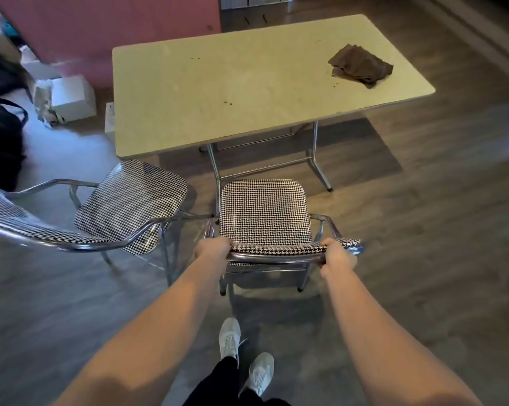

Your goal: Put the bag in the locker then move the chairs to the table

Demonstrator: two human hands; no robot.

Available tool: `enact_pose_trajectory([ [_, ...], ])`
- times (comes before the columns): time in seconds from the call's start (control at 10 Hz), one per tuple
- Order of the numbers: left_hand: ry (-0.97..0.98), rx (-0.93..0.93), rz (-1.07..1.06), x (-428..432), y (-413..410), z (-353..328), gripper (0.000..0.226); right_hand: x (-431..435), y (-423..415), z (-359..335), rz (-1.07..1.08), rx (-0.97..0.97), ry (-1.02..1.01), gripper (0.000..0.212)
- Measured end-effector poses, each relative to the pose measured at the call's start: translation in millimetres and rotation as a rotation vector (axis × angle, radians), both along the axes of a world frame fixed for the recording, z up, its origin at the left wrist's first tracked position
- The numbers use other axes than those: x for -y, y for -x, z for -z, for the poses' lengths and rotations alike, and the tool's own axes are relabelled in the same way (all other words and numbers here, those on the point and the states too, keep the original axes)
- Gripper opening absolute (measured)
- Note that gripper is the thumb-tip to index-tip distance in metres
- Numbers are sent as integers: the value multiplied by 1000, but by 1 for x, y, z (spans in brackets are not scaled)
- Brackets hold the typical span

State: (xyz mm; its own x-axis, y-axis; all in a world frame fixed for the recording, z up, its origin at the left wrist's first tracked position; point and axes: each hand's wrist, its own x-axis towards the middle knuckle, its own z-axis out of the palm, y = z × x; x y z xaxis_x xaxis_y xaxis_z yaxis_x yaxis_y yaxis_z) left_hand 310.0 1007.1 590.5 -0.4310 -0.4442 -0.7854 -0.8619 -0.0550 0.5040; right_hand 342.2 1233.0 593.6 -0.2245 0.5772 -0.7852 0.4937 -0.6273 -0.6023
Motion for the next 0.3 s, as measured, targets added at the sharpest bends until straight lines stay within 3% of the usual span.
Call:
enact_pose_trajectory([
  [0.2, -33, 1, 133, -3, 6, -19, 75, 3, 4, -25, -219, 162, -177, 79],
  [0.3, -53, -121, 118, -4, 15, -30, 81, 10, 17, -63, -360, 114, -326, 73],
])
